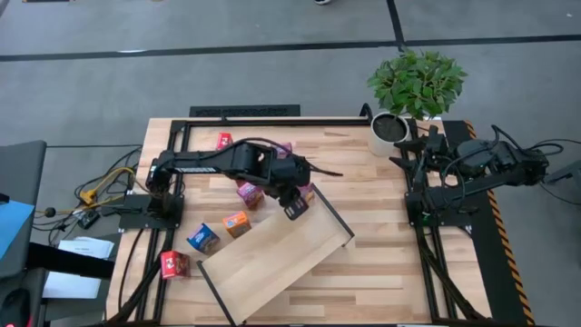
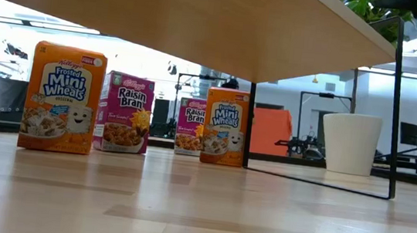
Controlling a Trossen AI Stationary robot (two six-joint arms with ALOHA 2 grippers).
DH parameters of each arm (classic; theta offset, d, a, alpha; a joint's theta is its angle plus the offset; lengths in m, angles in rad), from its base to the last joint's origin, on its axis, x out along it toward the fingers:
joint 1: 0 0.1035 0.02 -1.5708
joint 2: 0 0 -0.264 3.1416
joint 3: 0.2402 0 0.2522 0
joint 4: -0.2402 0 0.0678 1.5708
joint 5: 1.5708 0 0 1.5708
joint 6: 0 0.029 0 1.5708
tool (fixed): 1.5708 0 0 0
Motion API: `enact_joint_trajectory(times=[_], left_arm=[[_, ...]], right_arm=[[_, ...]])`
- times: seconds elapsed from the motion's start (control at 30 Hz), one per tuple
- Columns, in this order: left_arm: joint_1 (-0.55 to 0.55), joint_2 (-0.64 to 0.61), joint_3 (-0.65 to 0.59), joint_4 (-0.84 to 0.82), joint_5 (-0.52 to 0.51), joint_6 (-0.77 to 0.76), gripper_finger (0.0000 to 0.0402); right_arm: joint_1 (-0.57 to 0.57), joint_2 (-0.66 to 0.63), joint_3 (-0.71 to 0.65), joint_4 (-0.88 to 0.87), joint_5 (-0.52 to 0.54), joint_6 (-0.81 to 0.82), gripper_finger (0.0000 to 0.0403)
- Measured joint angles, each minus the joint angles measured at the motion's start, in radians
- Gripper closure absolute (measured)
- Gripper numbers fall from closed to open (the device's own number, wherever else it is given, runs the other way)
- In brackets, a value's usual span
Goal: Stack cereal on shelf
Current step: Put the left purple cereal box onto the shelf
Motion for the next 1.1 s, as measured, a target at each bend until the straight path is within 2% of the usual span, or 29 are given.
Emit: enact_joint_trajectory(times=[0.13, 0.33, 0.5, 0.8, 1.1], left_arm=[[-0.007, 0.031, -0.002, 0.05, 0.033, 0.001, 0.0313], [-0.011, 0.036, -0.002, 0.085, 0.023, 0.035, 0.0311], [-0.012, 0.037, 0.038, 0.081, 0.024, 0.067, 0.0295], [-0.015, 0.037, 0.039, 0.085, 0.039, 0.072, 0.0257], [-0.013, 0.037, 0.039, 0.085, 0.065, 0.069, 0.0242]], right_arm=[[0.0, 0.0, 0.0, -0.008, 0.0, 0.0, 0.0158], [0.0, 0.0, 0.0, -0.03, -0.002, -0.002, 0.0158], [0.0, 0.0, 0.0, -0.029, -0.003, -0.002, 0.0158], [0.0, 0.0, 0.0, -0.029, -0.005, -0.01, 0.0158], [0.0, 0.0, 0.0, -0.056, -0.006, -0.01, 0.0158]])
